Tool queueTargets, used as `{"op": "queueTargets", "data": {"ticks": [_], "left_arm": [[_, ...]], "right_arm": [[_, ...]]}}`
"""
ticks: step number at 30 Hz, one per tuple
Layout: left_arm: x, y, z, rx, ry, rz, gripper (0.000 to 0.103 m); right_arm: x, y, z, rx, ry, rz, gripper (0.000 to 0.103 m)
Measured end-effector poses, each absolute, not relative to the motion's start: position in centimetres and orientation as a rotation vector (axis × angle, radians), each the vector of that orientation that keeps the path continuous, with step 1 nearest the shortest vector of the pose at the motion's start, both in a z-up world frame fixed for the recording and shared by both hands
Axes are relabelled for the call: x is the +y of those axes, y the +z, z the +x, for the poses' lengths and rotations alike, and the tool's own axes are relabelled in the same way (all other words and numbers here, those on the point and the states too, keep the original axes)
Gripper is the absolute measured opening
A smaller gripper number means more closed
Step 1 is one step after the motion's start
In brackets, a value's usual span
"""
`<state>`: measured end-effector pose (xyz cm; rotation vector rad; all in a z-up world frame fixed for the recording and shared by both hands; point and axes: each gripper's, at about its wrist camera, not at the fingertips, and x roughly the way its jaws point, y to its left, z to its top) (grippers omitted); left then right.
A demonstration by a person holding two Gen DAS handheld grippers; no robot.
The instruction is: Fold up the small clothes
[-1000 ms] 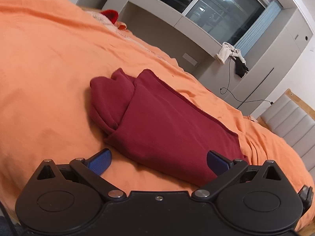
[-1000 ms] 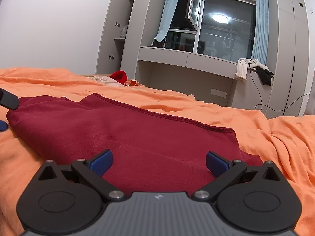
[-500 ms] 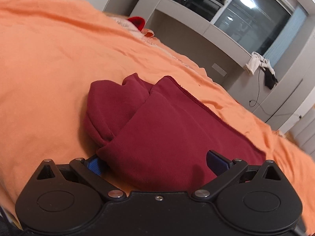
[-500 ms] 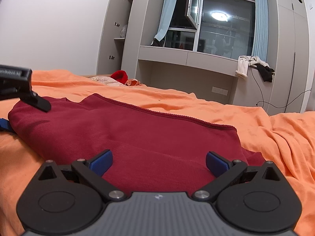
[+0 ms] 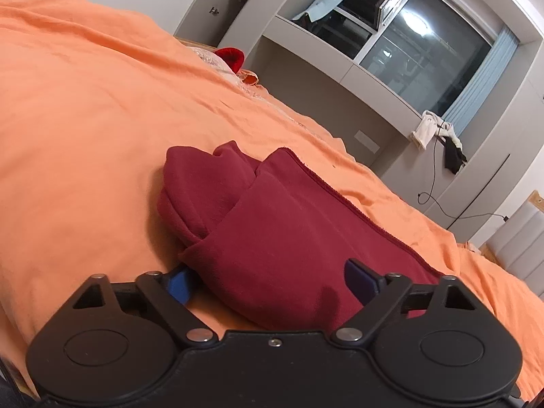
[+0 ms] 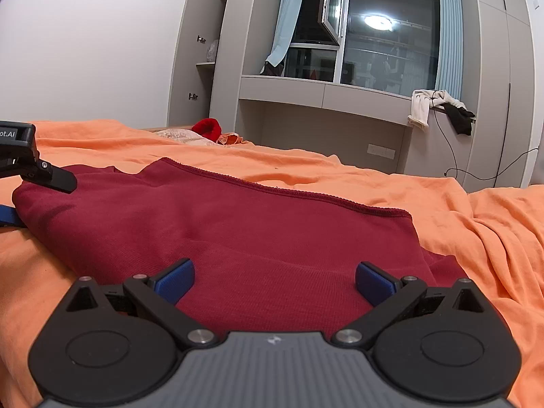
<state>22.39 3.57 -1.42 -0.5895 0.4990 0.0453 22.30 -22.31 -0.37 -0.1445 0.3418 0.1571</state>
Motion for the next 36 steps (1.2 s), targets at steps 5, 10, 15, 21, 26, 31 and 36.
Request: {"op": "queueTargets", "data": {"ticks": [5, 10, 15, 21, 26, 31, 36], "left_arm": [[3.6, -1.6, 22.7, 0.514, 0.096, -0.560, 0.068], [3.7, -1.7, 22.8, 0.517, 0.136, -0.542, 0.056], [3.6, -1.5, 23.2, 0.519, 0.146, -0.531, 0.039], [4.0, -1.1, 23.5, 0.520, 0.131, -0.533, 0.024], [3.8, -0.4, 23.6, 0.516, 0.119, -0.504, 0.020], [3.0, 1.1, 23.8, 0.487, 0.090, -0.437, 0.018], [1.4, 3.2, 25.3, 0.462, 0.045, -0.350, 0.016]], "right_arm": [[-22.2, -0.5, 22.2, 0.339, 0.149, -0.159, 0.103], [-22.2, -0.6, 22.2, 0.339, 0.147, -0.161, 0.103], [-22.3, -0.4, 22.3, 0.353, 0.154, -0.162, 0.103], [-23.3, 1.2, 21.9, 0.386, 0.192, -0.137, 0.103], [-25.4, 2.7, 20.7, 0.405, 0.204, -0.125, 0.103], [-28.4, 3.7, 19.2, 0.403, 0.163, -0.150, 0.103], [-31.9, 3.8, 18.8, 0.392, 0.078, -0.102, 0.103]]}}
